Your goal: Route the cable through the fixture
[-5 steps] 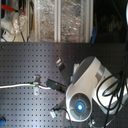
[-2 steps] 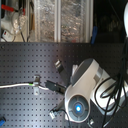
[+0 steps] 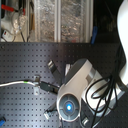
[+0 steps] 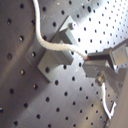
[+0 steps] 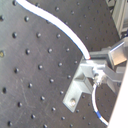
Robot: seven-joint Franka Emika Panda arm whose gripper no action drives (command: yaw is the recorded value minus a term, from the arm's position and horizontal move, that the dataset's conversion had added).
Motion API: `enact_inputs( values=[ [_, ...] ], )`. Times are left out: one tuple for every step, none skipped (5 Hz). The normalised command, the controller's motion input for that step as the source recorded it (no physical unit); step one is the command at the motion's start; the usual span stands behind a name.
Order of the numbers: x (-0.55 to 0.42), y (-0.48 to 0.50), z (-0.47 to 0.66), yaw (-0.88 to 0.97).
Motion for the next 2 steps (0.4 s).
enact_inputs(
  values=[
    [0.033, 0.35, 0.4, 0.0],
    [-0.025, 0.342, 0.35, 0.14]
  ],
)
